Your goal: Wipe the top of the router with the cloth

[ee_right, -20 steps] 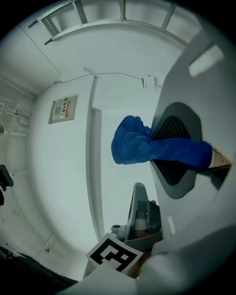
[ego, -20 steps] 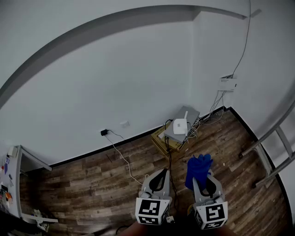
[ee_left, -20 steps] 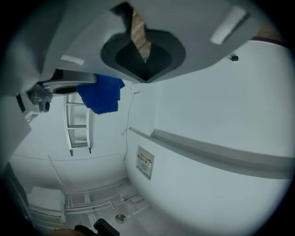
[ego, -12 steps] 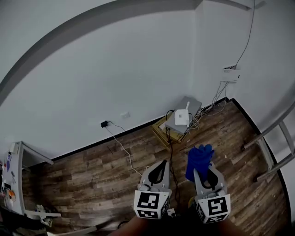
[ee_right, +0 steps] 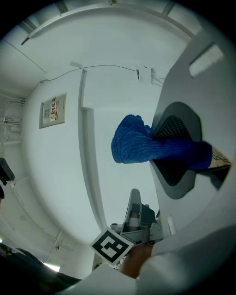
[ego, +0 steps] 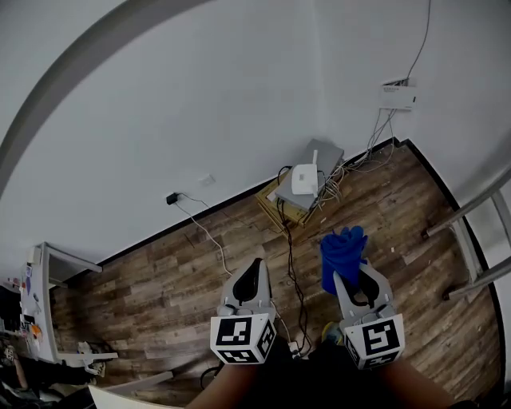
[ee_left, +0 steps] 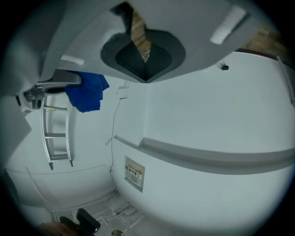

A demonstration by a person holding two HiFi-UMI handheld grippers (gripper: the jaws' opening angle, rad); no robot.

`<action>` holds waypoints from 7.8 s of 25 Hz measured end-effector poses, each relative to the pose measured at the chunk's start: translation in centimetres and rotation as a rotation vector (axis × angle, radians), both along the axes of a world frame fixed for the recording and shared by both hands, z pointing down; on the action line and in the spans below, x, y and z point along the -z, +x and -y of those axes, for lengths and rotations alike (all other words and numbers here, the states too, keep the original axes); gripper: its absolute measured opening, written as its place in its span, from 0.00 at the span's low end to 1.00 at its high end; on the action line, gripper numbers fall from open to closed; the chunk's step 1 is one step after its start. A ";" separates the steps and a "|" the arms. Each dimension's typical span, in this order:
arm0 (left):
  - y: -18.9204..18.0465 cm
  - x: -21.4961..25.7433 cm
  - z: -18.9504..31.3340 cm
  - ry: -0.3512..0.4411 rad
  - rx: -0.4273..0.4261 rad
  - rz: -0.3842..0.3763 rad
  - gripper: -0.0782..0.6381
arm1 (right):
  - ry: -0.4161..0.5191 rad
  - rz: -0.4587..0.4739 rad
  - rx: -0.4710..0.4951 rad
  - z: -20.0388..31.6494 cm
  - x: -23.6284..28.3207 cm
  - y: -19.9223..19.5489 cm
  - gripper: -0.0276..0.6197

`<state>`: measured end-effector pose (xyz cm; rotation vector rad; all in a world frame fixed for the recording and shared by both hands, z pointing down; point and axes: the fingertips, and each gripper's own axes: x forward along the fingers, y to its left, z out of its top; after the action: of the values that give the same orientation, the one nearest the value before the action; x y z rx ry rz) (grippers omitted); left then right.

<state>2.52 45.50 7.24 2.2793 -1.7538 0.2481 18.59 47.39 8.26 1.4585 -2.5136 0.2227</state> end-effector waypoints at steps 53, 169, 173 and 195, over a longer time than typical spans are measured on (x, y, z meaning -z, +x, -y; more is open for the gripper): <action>1.2 -46.7 56.2 -0.471 -0.120 -0.109 0.11 | -0.367 -0.384 0.704 56.9 -46.5 -10.3 0.22; 5.0 -52.7 47.0 -0.597 -0.344 -0.085 0.11 | -0.528 -0.481 0.510 43.4 -56.2 -4.8 0.22; 5.7 -51.7 46.7 -0.601 -0.327 -0.097 0.11 | -0.487 -0.495 0.574 43.9 -53.0 -5.2 0.22; 10.2 -47.6 61.1 -0.475 -0.217 -0.116 0.11 | -0.386 -0.578 0.678 60.9 -52.0 -1.2 0.22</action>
<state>12.72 -15.64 54.87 2.0779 -1.2285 0.5029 17.40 -13.52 60.27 0.3966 -2.1569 0.1263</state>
